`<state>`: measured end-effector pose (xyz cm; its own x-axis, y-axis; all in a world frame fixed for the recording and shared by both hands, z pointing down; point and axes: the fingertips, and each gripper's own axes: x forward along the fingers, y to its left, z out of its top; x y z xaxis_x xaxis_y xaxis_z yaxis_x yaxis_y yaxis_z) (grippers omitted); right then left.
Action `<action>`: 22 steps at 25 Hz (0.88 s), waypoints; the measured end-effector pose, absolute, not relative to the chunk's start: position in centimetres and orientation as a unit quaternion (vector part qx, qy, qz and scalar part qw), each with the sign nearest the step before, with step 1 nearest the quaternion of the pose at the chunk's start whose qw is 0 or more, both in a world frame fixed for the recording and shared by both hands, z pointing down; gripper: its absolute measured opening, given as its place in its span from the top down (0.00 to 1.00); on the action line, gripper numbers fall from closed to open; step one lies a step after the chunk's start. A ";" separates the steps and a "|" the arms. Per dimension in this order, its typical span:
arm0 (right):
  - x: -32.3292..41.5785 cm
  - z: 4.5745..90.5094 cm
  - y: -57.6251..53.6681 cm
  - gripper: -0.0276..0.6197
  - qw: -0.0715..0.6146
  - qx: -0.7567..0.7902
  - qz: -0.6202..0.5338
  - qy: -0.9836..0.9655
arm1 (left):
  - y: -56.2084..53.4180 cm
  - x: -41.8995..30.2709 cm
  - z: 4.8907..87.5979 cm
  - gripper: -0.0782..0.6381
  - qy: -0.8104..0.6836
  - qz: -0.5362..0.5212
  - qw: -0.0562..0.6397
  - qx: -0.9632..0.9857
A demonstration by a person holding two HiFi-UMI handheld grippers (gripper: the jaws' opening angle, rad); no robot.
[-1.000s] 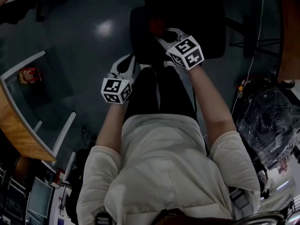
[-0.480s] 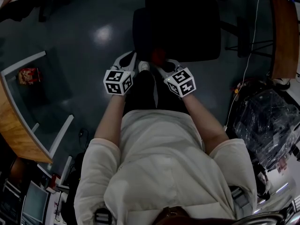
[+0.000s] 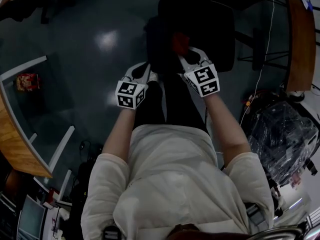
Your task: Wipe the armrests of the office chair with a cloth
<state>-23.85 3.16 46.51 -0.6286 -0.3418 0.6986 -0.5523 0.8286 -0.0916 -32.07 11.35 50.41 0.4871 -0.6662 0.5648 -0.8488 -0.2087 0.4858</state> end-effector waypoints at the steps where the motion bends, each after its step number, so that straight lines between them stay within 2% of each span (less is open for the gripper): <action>1: -25.0 46.1 1.1 0.89 0.353 0.240 0.131 -0.895 | 11.4 -32.0 50.4 0.88 -0.495 0.112 0.393 0.767; 5: -31.1 45.7 -5.4 0.89 0.367 0.182 0.062 -0.910 | 11.2 -32.0 50.5 0.87 -0.497 0.102 0.400 0.763; 10: -37.4 47.1 -8.0 0.89 0.388 0.099 0.004 -0.916 | 11.1 -31.8 50.6 0.87 -0.526 0.089 0.414 0.737; 18: -39.2 50.0 -6.5 0.89 0.403 0.055 0.007 -0.914 | 11.1 -32.6 50.4 0.88 -0.575 0.058 0.420 0.700; 22: -38.5 50.0 -7.5 0.89 0.402 0.054 0.050 -0.912 | 11.4 -32.9 50.3 0.87 -0.578 0.071 0.413 0.701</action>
<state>-38.53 -7.50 50.02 -0.6701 -0.0584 0.7399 -0.1391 0.9891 -0.0479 -32.91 11.35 50.26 0.3225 -0.7504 0.5770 -0.8683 0.0082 0.4960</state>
